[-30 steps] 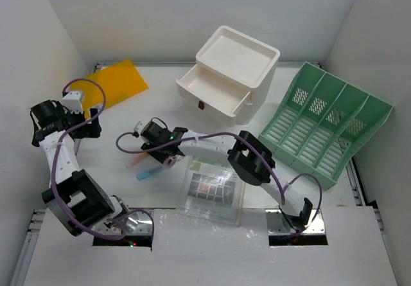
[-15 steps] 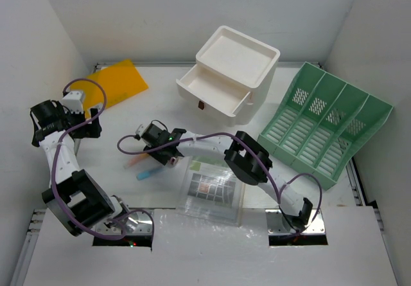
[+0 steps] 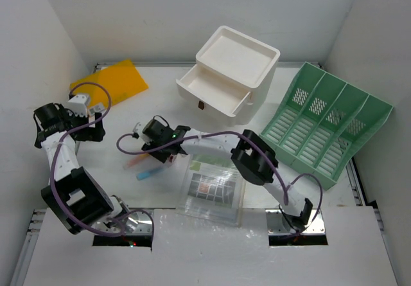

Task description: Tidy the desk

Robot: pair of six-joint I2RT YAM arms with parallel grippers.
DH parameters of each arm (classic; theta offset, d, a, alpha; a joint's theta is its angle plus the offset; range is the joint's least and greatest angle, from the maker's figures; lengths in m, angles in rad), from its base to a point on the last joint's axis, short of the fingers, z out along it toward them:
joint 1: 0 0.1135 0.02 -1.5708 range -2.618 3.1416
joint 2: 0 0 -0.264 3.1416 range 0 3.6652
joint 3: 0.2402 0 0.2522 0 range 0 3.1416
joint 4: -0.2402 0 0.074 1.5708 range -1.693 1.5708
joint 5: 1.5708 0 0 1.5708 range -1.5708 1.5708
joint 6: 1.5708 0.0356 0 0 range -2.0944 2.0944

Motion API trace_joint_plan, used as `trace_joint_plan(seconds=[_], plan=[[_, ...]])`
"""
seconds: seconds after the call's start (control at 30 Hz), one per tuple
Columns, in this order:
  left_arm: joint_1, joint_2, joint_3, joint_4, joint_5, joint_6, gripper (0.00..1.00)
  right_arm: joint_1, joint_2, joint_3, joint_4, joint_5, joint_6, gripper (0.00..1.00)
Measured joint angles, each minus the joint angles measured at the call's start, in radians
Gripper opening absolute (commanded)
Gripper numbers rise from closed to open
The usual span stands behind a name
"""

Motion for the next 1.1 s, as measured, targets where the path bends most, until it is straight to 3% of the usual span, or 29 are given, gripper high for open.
trace_joint_plan(seconds=[0.1, 0.17, 0.23, 0.33, 0.43, 0.5, 0.77, 0.97, 1.07, 1.1], plan=[[0.0, 0.018, -0.011, -0.004, 0.014, 0.03, 1.0, -0.026, -0.129, -0.067, 0.068, -0.137, -0.027, 0.0], [0.0, 0.027, -0.019, -0.005, 0.017, 0.044, 1.0, -0.076, -0.271, -0.175, 0.222, -0.278, 0.013, 0.0], [0.0, 0.032, -0.026, -0.007, 0.02, 0.053, 1.0, -0.16, -0.448, -0.352, 0.457, -0.425, 0.101, 0.0], [0.0, 0.032, -0.031, -0.008, 0.031, 0.064, 1.0, -0.362, -0.653, -0.602, 1.001, -0.585, 0.282, 0.0], [0.0, 0.032, -0.031, -0.008, 0.044, 0.067, 1.0, -0.538, -0.695, -0.679, 1.359, -0.65, 0.426, 0.0], [-0.003, 0.032, -0.031, -0.008, 0.05, 0.067, 1.0, -0.599, -0.693, -0.683, 1.465, -0.678, 0.459, 0.0], [-0.016, 0.032, -0.031, -0.013, 0.07, 0.067, 1.0, -0.677, -0.708, -0.711, 1.337, -0.748, 0.297, 0.0], [-0.026, 0.03, -0.031, -0.013, 0.073, 0.066, 1.0, -0.72, -0.704, -0.688, 1.051, -0.698, 0.164, 0.0], [-0.031, 0.024, -0.031, -0.014, 0.074, 0.066, 1.0, -0.718, -0.683, -0.63, 0.869, -0.647, 0.068, 0.39], [-0.034, 0.021, -0.031, -0.014, 0.073, 0.066, 1.0, -0.718, -0.674, -0.61, 0.815, -0.634, 0.039, 0.62]])
